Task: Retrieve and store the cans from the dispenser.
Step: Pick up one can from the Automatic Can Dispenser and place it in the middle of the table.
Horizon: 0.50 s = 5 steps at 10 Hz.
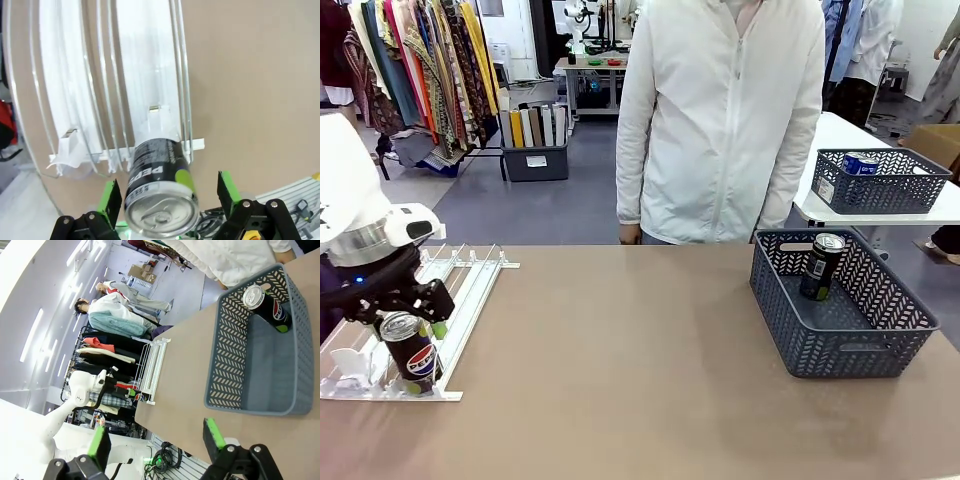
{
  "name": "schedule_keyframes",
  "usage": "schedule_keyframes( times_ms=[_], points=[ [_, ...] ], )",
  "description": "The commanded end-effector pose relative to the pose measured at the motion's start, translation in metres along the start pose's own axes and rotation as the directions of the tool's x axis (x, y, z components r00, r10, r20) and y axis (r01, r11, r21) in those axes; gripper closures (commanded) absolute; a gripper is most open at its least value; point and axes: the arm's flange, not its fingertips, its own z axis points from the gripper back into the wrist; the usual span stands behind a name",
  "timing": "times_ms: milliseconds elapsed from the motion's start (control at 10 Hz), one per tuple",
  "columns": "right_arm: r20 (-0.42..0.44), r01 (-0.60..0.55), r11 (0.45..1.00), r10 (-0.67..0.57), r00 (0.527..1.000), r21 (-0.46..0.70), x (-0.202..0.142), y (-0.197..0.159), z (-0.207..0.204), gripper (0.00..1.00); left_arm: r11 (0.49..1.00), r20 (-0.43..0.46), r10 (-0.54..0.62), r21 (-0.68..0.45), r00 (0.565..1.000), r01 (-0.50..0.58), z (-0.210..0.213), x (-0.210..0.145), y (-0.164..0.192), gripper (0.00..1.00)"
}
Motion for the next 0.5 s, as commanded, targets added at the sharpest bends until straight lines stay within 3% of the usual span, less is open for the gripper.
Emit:
schedule_keyframes(
  times_ms=[0,300,400],
  points=[
    [0.021,-0.02,1.0,0.02,1.0,0.023,0.0033,0.0013,-0.0012,0.0,0.999,0.016,0.004,-0.04,1.0,-0.003,-0.0048,-0.0024,0.003,0.0],
    [0.021,-0.02,1.0,0.02,1.0,0.023,0.0033,0.0013,-0.0012,0.0,0.999,-0.004,0.01,-0.043,1.0,-0.01,-0.0057,-0.0027,0.0033,0.0],
    [0.021,-0.02,1.0,0.02,1.0,0.023,0.0033,0.0013,-0.0012,0.0,1.0,-0.026,0.012,-0.028,1.0,-0.013,-0.0067,-0.0026,0.0035,0.49]
  ],
)
